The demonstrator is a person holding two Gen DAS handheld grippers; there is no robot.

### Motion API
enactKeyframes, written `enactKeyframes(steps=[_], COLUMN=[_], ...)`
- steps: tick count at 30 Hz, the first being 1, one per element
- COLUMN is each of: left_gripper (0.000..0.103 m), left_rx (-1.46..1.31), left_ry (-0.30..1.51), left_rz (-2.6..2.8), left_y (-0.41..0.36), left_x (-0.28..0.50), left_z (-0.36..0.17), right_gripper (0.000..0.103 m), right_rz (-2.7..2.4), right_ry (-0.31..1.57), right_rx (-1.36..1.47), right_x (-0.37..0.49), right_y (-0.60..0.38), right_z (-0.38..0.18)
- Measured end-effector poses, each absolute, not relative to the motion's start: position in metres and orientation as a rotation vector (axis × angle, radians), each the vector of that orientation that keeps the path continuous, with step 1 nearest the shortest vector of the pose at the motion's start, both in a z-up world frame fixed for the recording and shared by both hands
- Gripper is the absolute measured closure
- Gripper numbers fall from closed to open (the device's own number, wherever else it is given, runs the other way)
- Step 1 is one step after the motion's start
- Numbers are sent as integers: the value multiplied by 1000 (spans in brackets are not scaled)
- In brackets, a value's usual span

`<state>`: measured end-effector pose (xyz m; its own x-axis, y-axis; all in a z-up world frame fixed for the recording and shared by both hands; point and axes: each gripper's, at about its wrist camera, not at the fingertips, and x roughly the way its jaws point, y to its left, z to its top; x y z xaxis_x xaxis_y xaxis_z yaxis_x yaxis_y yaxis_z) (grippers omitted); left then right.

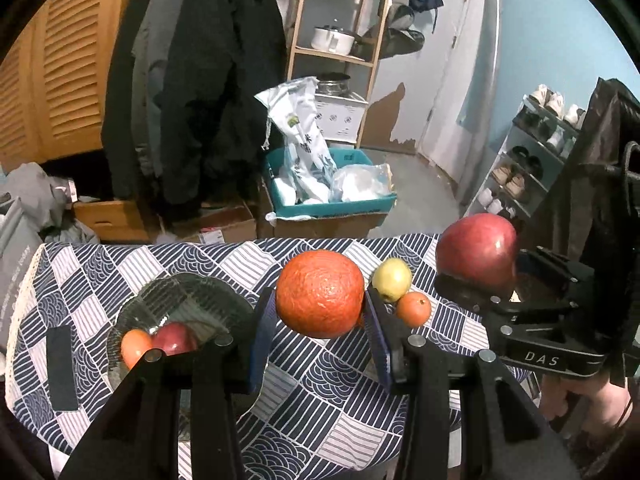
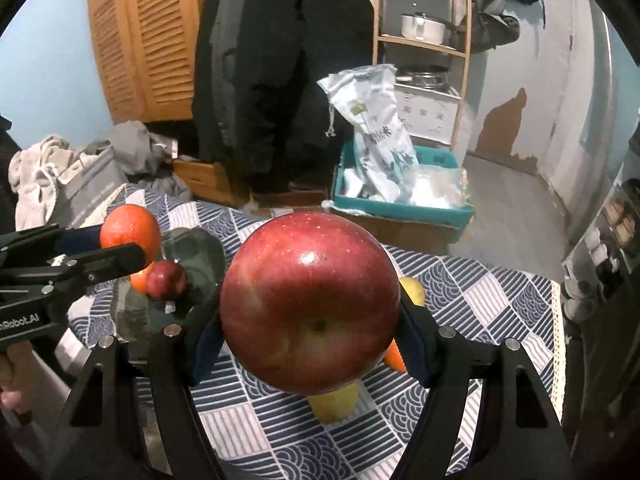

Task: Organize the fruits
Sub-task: 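Carry the red apple over the glass bowl with the right tool while the left tool carries the orange there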

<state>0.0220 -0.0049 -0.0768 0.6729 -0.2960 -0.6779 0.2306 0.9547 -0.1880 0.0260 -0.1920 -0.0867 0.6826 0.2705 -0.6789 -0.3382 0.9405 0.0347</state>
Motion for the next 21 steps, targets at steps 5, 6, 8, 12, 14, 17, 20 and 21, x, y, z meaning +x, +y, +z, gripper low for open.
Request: enactKeyframes(steps=[5, 6, 8, 12, 14, 17, 20, 21], left_gripper=[59, 59, 59, 59, 59, 59, 59, 59], left_rx=[-102, -107, -114, -135, -148, -149, -158, -160], left_ry=[779, 782, 787, 804, 816, 825, 839, 847], left_rz=[-270, -264, -248, -218, -197, -163, -133, -114], left_y=[9, 13, 20, 37, 48, 60, 73, 79], left_x=[22, 22, 22, 23, 24, 25, 26, 27], left_z=[-79, -80, -83, -89, -94, -101, -109, -113], right_gripper=[29, 29, 29, 29, 29, 29, 29, 29], right_rz=[366, 371, 387, 422, 436, 465, 490, 499], right_ry=[743, 745, 752, 771, 781, 799, 813, 816], right_rx=[-101, -102, -100, -99, -104, -111, -124, -131], right_x=[29, 31, 34, 41, 44, 50, 53, 53], right_y=[-177, -174, -166, -150, -141, -127, -113, -107], right_z=[-84, -84, -85, -90, -94, -100, -105, -107])
